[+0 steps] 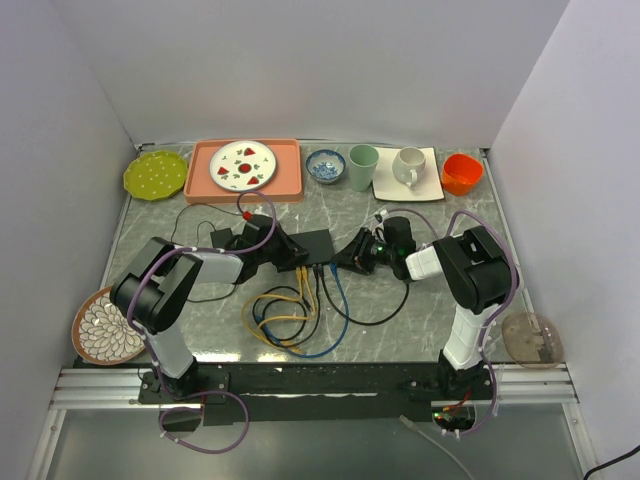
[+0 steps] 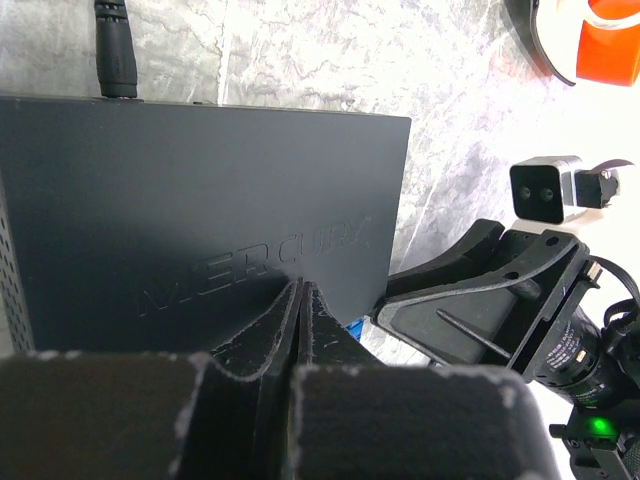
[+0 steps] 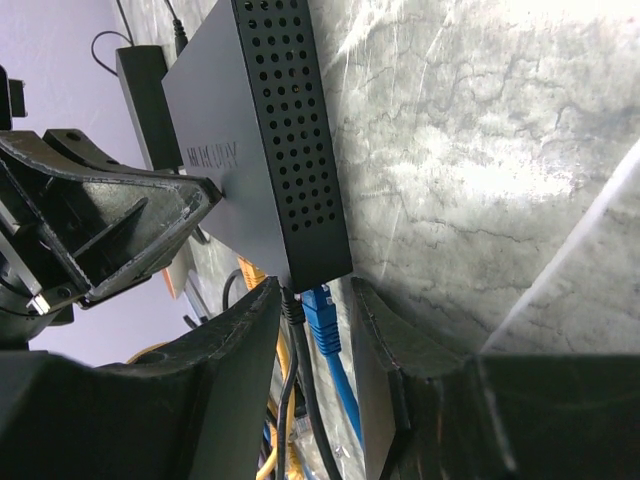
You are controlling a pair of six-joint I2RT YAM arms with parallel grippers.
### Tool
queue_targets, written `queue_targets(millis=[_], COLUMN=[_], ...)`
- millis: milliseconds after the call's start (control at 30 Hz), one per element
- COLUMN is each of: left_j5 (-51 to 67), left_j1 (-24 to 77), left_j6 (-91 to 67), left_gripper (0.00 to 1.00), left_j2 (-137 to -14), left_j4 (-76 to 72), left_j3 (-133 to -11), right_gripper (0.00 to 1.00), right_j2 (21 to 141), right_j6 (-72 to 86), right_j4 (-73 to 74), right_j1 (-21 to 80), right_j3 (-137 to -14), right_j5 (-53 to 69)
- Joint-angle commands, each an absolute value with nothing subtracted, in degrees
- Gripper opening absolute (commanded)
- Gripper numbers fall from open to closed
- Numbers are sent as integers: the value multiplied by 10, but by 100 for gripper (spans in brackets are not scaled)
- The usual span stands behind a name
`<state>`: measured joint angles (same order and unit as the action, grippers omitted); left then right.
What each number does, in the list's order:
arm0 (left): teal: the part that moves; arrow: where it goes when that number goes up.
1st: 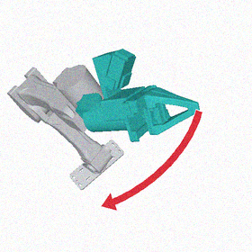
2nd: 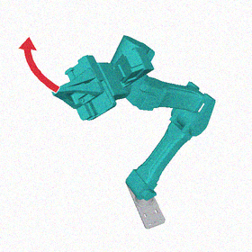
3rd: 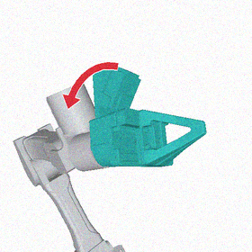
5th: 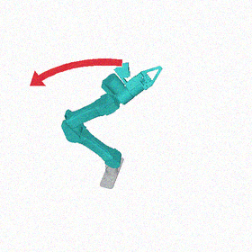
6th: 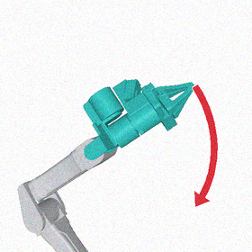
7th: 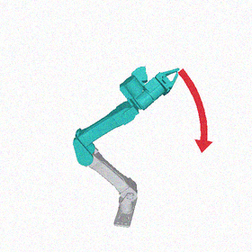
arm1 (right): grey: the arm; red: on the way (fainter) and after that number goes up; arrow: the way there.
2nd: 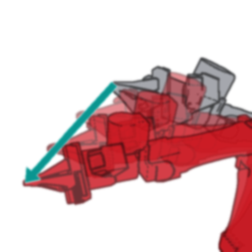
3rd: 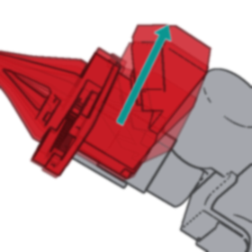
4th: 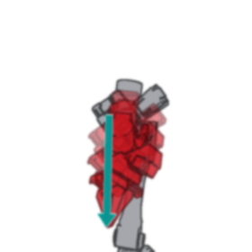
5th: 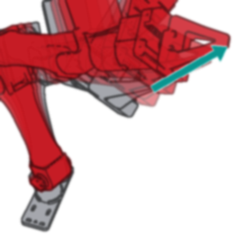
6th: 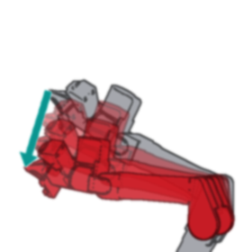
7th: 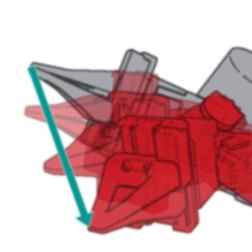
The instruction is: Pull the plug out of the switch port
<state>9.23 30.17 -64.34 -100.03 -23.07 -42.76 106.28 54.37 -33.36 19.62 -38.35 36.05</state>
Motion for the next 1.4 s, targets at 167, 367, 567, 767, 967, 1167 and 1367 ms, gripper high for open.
queue_targets(millis=[167, 367, 567, 767, 967, 1167, 1367], left_j5=[90, 91, 91, 93, 91, 91, 91], left_j1=[301, 301, 301, 301, 301, 301, 301], left_j6=[-644, -646, -644, -646, -645, -645, -648], left_gripper=[4, 4, 4, 4, 4, 4, 4], left_j2=[-1014, -1012, -1008, -1009, -1005, -1005, -1005], left_j4=[-213, -212, -209, -212, -209, -208, -211], left_j3=[-429, -430, -433, -430, -430, -430, -425], right_gripper=[41, 40, 42, 39, 40, 45, 47], right_j2=[1085, 1085, 1074, 1076, 1069, 1049, 1042], right_j6=[523, 510, 493, 482, 476, 474, 477], right_j4=[-312, -282, -261, -236, -232, -234, -240], right_j1=[204, 213, 217, 226, 227, 228, 227], right_j3=[-403, -410, -408, -411, -396, -369, -355], right_j5=[344, 338, 325, 316, 316, 316, 317])
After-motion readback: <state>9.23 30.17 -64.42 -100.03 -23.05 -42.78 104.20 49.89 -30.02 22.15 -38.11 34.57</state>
